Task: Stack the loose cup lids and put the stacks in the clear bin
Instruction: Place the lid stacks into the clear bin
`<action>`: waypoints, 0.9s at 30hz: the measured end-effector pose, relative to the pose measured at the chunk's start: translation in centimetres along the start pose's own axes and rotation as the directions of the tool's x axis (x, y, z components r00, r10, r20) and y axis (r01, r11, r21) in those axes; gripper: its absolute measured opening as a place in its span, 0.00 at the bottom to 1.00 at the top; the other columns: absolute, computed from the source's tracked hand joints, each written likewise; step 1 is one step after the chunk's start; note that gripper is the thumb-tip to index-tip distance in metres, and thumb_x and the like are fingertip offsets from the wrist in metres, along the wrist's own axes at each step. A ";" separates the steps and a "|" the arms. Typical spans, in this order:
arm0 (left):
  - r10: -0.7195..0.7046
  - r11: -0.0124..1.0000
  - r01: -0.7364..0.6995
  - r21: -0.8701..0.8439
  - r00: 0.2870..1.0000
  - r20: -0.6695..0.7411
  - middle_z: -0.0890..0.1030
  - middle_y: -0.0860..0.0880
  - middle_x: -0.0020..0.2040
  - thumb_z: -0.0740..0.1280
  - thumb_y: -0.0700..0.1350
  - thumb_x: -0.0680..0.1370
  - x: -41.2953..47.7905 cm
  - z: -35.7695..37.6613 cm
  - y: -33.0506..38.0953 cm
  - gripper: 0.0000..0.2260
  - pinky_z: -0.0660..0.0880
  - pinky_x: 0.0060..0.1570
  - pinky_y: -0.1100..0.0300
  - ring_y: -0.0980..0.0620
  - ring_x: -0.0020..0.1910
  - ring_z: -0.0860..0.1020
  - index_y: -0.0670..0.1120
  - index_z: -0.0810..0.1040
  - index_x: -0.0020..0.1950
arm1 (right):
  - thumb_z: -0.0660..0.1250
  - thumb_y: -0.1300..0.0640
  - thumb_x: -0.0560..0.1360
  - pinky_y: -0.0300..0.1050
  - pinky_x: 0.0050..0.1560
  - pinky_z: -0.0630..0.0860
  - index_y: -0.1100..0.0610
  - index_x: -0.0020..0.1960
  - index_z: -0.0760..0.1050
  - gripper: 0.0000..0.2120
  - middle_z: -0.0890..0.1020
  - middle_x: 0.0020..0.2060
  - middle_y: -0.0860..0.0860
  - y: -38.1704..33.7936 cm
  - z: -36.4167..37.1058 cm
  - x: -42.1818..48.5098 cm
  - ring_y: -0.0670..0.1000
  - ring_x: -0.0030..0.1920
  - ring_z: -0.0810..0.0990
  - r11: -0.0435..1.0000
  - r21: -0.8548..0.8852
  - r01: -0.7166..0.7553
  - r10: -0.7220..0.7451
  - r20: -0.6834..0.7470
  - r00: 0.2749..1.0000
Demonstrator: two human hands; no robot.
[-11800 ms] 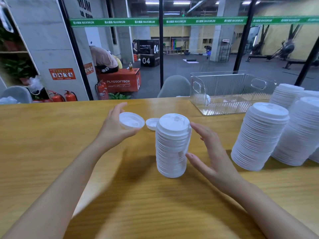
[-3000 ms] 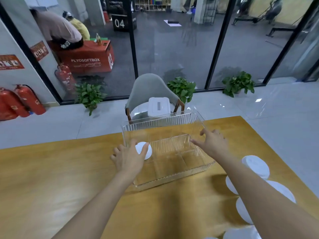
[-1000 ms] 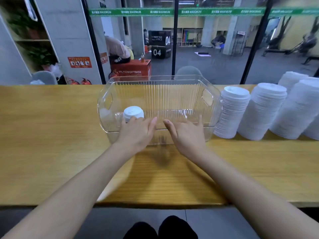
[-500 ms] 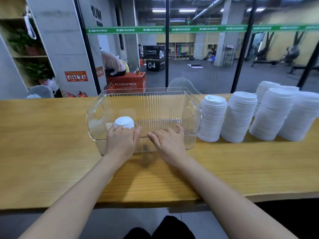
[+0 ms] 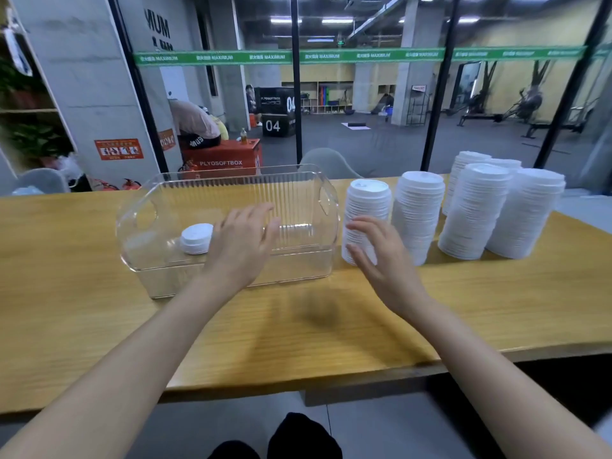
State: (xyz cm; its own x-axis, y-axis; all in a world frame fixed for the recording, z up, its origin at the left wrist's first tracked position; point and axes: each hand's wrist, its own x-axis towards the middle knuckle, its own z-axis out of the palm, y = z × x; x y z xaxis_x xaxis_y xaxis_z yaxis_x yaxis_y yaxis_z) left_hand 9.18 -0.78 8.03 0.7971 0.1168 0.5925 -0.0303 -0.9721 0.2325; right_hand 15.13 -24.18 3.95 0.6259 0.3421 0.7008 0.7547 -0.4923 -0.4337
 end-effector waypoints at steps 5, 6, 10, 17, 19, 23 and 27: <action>0.178 0.983 -0.177 -0.040 0.983 0.040 0.73 0.51 0.70 0.55 0.54 0.84 3.4 1.2 7.8 0.18 0.58 0.68 0.51 0.50 0.69 0.67 0.52 0.68 0.72 | 0.70 0.54 0.77 0.49 0.66 0.68 0.61 0.72 0.65 0.27 0.73 0.67 0.56 4.3 -1.4 -1.6 0.56 0.67 0.71 0.957 -0.032 -0.288 0.288 0.001 0.958; 0.198 0.980 -0.197 -0.038 0.979 0.038 0.73 0.51 0.69 0.55 0.54 0.83 4.3 1.8 8.9 0.18 0.58 0.67 0.51 0.49 0.69 0.67 0.52 0.69 0.72 | 0.72 0.55 0.76 0.50 0.67 0.68 0.61 0.73 0.64 0.29 0.73 0.67 0.57 4.7 -1.3 -1.6 0.57 0.68 0.71 0.947 -0.040 -0.318 0.319 0.021 0.947; 0.199 0.980 -0.200 0.015 0.977 0.073 0.73 0.51 0.68 0.56 0.55 0.83 8.0 4.5 11.1 0.18 0.56 0.67 0.52 0.48 0.68 0.66 0.52 0.70 0.70 | 0.74 0.54 0.74 0.55 0.64 0.70 0.60 0.75 0.59 0.36 0.72 0.69 0.58 5.8 -0.1 -0.9 0.59 0.68 0.70 0.925 -0.073 -0.373 0.379 0.110 0.919; 0.137 0.982 -0.158 0.101 0.973 0.186 0.71 0.47 0.69 0.56 0.60 0.81 9.9 7.0 10.9 0.23 0.52 0.72 0.46 0.44 0.69 0.65 0.53 0.67 0.73 | 0.71 0.55 0.75 0.57 0.61 0.71 0.60 0.78 0.49 0.42 0.75 0.65 0.60 6.0 1.9 0.7 0.63 0.66 0.72 0.904 -0.138 -0.406 0.425 0.161 0.891; 0.141 0.985 -0.155 0.071 0.976 0.169 0.71 0.48 0.68 0.57 0.60 0.81 9.8 7.0 10.4 0.22 0.50 0.72 0.46 0.45 0.69 0.65 0.53 0.67 0.72 | 0.72 0.55 0.74 0.57 0.61 0.71 0.59 0.78 0.49 0.42 0.75 0.64 0.60 6.0 2.2 0.8 0.64 0.65 0.72 0.898 -0.135 -0.418 0.436 0.151 0.887; 0.199 0.979 -0.203 0.014 0.969 0.148 0.72 0.50 0.66 0.59 0.60 0.79 9.6 6.5 9.4 0.21 0.46 0.74 0.44 0.48 0.69 0.65 0.53 0.70 0.69 | 0.72 0.55 0.74 0.55 0.60 0.71 0.56 0.77 0.50 0.42 0.76 0.64 0.56 5.6 1.9 0.4 0.61 0.66 0.72 0.899 -0.130 -0.418 0.435 0.169 0.884; 0.246 0.969 -0.247 -0.011 0.958 0.149 0.72 0.51 0.66 0.60 0.60 0.79 9.4 6.3 8.4 0.21 0.43 0.75 0.41 0.49 0.70 0.64 0.54 0.70 0.69 | 0.75 0.51 0.71 0.57 0.61 0.72 0.55 0.78 0.46 0.48 0.76 0.65 0.57 6.1 2.0 0.5 0.61 0.67 0.72 0.889 -0.109 -0.444 0.457 0.181 0.871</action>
State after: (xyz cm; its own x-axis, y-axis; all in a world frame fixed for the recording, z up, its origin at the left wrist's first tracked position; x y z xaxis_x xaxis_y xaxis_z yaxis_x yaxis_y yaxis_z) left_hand 20.21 -9.12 10.69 0.8457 -0.1572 0.5099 -0.2330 -0.9685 0.0879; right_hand 20.42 -25.37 0.53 0.9257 0.2178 0.3091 0.3714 -0.6771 -0.6353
